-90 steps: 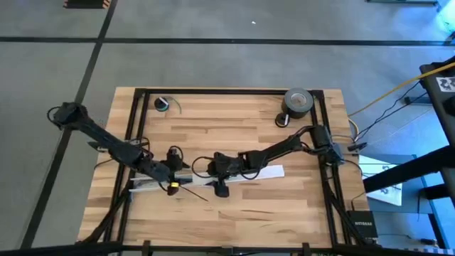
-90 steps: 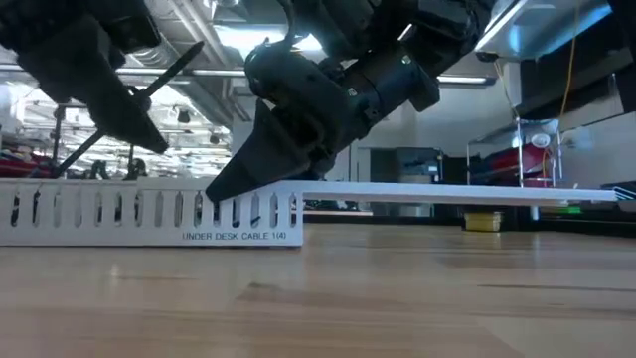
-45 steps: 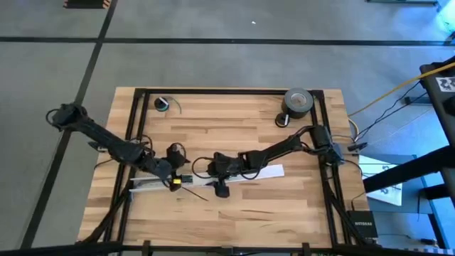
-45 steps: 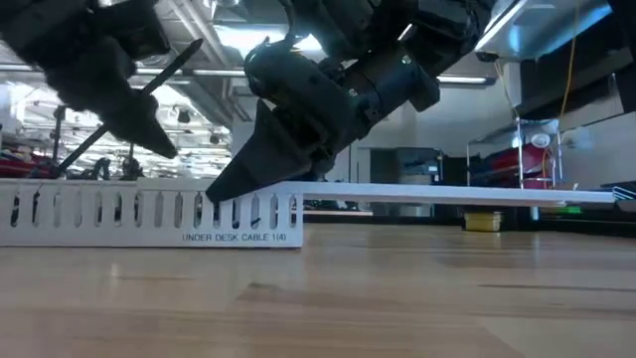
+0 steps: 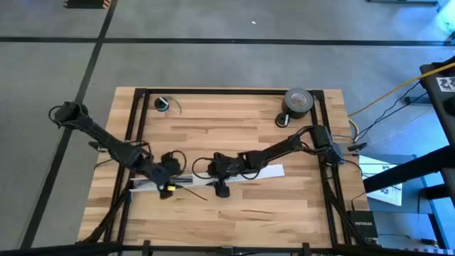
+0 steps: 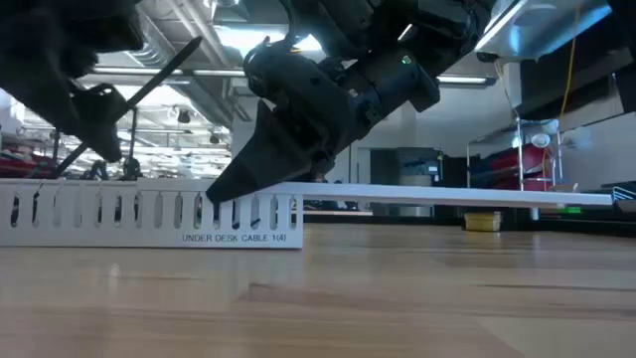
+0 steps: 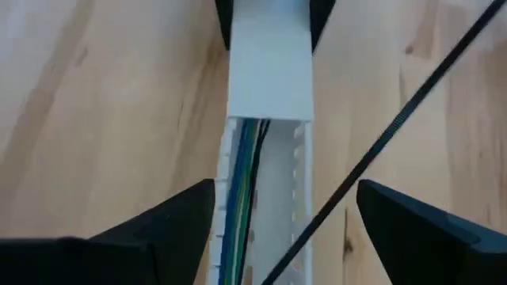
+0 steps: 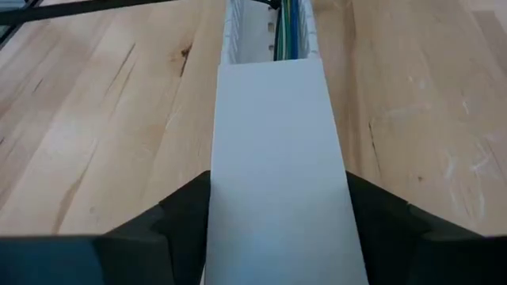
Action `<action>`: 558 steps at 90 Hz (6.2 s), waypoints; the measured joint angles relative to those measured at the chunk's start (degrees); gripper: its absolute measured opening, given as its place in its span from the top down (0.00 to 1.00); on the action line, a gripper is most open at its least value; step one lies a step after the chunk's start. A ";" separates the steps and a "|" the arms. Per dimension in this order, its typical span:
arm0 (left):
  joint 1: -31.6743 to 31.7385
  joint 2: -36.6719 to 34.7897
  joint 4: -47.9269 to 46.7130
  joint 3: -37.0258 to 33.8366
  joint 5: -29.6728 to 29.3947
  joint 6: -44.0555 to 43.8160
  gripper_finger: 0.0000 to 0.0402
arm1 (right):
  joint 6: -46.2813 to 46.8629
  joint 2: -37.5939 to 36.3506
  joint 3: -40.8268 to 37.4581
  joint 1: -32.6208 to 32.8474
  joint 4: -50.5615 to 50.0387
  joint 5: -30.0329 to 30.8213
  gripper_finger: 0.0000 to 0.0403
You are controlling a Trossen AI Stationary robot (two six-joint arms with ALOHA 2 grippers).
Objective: Ziptie cables
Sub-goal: Close the white cable duct
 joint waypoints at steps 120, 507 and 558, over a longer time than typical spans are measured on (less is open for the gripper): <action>0.68 18.73 14.82 -0.07 -4.10 5.91 0.41 | 1.95 0.29 -0.22 0.00 3.19 0.38 0.45; 7.80 16.88 17.62 0.07 1.70 -0.16 0.41 | -3.08 -0.81 4.57 2.29 -2.81 -1.07 0.10; 7.80 16.88 17.38 0.09 1.73 1.04 0.41 | -3.06 -0.81 4.57 2.27 -1.69 -1.07 0.10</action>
